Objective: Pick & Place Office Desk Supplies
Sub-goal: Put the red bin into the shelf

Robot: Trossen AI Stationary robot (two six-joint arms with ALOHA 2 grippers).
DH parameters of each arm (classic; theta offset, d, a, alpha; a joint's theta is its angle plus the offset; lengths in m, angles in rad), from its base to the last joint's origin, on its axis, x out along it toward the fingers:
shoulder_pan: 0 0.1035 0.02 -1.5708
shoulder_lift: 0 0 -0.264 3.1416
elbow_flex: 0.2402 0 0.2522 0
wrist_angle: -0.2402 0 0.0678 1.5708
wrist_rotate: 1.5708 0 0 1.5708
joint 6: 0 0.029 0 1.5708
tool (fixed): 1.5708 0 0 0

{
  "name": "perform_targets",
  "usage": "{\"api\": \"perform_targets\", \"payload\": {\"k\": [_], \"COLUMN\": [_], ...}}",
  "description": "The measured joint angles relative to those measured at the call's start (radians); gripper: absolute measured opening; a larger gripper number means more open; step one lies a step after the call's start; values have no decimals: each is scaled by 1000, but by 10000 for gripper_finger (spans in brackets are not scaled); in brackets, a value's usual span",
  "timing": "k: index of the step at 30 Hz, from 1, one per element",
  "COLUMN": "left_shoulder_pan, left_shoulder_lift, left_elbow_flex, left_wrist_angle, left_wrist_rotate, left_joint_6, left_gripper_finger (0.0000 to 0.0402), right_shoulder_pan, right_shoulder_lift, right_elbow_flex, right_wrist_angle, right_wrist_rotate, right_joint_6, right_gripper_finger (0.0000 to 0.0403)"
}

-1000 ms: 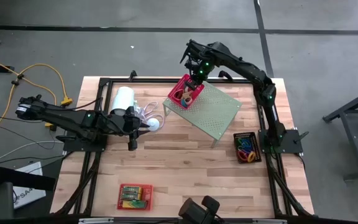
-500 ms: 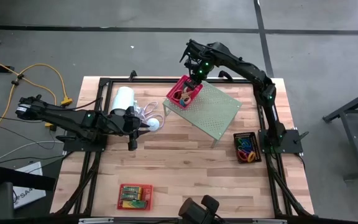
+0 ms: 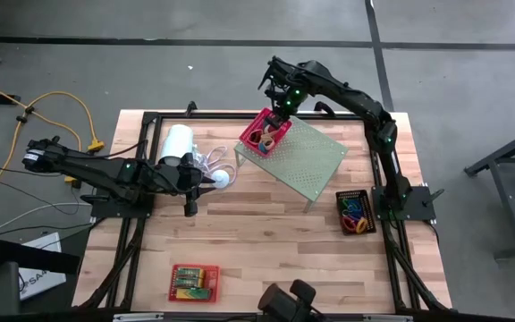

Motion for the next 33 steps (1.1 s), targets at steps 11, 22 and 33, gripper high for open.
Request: {"api": "perform_targets", "payload": {"k": [11, 22, 33], "left_shoulder_pan": [0, 0, 0], "left_shoulder_lift": [0, 0, 0], "left_elbow_flex": [0, 0, 0], "left_wrist_angle": [0, 0, 0], "left_wrist_rotate": [0, 0, 0], "left_joint_6": [0, 0, 0], "left_gripper_finger": [89, 89, 89], "right_shoulder_pan": [-8, -14, -20], "right_shoulder_lift": [-9, -35, -56], "right_elbow_flex": [0, 1, 1], "right_wrist_angle": [33, 54, 76], "right_wrist_rotate": [-6, -28, -28], "right_joint_6": [-16, -29, -42], "right_gripper_finger": [31, 31, 31]}}
